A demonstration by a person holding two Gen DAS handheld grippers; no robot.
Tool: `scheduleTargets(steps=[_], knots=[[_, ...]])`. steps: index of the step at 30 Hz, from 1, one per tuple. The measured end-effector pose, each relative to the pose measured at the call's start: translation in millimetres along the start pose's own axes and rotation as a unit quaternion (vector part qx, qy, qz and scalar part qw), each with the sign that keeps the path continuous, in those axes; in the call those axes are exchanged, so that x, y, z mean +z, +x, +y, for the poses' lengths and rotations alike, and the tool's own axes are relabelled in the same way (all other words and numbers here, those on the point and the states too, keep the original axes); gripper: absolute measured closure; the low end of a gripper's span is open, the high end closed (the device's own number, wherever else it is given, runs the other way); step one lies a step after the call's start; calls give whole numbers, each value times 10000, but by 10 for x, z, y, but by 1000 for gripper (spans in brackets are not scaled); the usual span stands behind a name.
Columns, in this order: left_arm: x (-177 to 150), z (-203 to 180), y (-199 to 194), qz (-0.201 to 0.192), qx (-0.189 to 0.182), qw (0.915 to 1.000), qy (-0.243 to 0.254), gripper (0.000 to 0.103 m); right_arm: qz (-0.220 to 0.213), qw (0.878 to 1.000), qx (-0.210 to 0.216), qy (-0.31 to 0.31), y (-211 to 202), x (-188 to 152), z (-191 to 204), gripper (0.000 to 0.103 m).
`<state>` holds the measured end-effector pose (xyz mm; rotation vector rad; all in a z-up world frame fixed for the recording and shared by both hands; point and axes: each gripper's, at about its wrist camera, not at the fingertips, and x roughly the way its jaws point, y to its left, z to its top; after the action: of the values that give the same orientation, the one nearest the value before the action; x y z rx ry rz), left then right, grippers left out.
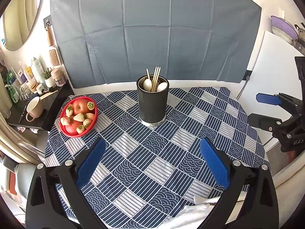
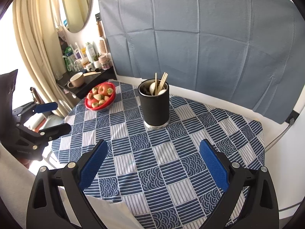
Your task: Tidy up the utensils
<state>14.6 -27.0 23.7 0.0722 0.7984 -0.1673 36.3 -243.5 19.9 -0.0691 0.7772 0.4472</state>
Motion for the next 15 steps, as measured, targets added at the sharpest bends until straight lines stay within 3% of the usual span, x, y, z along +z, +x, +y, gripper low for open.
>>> scheduleTargets(steps=[15], knots=[[-10, 29, 56, 87, -107, 9999, -60, 6, 17, 10000, 33, -12, 49, 25, 3, 10]])
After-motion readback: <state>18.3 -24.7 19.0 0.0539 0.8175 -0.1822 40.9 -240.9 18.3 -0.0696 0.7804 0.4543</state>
